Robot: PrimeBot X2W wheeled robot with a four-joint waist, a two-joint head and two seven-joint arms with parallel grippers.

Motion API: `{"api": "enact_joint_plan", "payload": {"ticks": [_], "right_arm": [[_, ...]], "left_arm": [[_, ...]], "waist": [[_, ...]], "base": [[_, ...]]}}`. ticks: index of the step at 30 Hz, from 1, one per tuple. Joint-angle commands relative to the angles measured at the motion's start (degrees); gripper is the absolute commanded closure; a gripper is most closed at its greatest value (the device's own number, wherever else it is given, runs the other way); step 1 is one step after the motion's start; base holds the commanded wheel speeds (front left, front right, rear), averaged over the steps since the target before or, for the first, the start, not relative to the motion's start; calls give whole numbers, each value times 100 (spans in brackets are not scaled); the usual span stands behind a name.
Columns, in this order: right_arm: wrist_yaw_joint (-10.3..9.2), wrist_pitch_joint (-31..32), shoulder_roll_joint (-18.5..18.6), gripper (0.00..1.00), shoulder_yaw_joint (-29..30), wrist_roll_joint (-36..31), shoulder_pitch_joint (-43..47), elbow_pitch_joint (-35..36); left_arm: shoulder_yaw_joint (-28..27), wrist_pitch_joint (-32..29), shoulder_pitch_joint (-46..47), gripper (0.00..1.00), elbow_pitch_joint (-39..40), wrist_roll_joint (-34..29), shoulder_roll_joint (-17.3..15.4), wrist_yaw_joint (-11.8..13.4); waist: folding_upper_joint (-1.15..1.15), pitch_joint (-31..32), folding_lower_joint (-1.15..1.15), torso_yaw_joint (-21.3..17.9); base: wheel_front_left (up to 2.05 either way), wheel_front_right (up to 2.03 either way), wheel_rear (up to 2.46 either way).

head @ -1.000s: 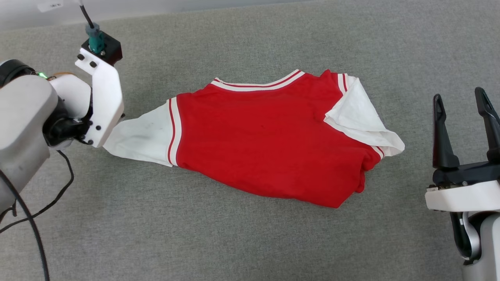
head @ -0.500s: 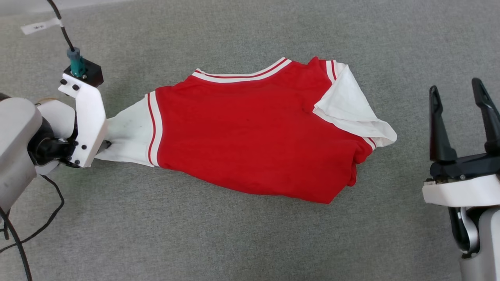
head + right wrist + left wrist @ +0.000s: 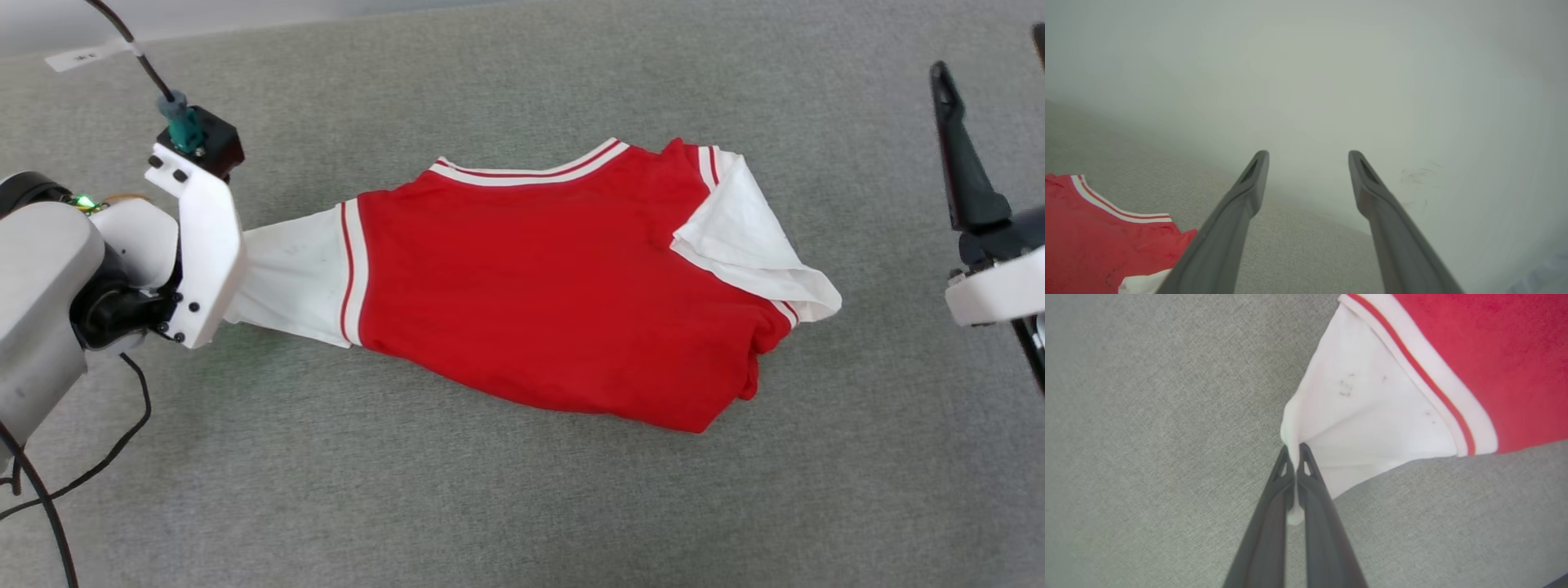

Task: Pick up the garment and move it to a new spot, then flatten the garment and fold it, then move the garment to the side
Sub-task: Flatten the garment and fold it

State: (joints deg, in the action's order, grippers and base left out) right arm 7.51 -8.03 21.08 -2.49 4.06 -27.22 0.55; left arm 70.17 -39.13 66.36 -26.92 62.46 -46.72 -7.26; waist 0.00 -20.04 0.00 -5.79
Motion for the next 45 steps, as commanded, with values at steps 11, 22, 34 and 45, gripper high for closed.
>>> {"api": "enact_joint_plan", "payload": {"ticks": [11, 22, 34, 45], "right_arm": [[-4, 4226, 2137, 0, -2395, 2752, -1631, -428], [-3, 6474, 2503, 0, -3534, 4351, -2841, -1211], [-3, 6423, 2083, 0, -4242, 4657, -2619, -2123], [-4, 5017, 2165, 100, -4317, 4675, -3025, -2093]], "left_arm": [[130, 452, 167, 100, 1088, -346, -60, -12], [138, 794, 536, 100, 1216, -549, 159, -14], [239, 1079, 744, 100, 1123, -554, 298, -14], [289, 1391, 567, 100, 874, -427, 152, -15]], "waist": [[0, -26, 0, 559], [0, -522, 0, 935], [0, -879, 0, 1079], [0, -276, 0, 826]], "base": [[0, 0, 0], [0, 0, 0], [0, 0, 0], [0, 0, 0]]}}
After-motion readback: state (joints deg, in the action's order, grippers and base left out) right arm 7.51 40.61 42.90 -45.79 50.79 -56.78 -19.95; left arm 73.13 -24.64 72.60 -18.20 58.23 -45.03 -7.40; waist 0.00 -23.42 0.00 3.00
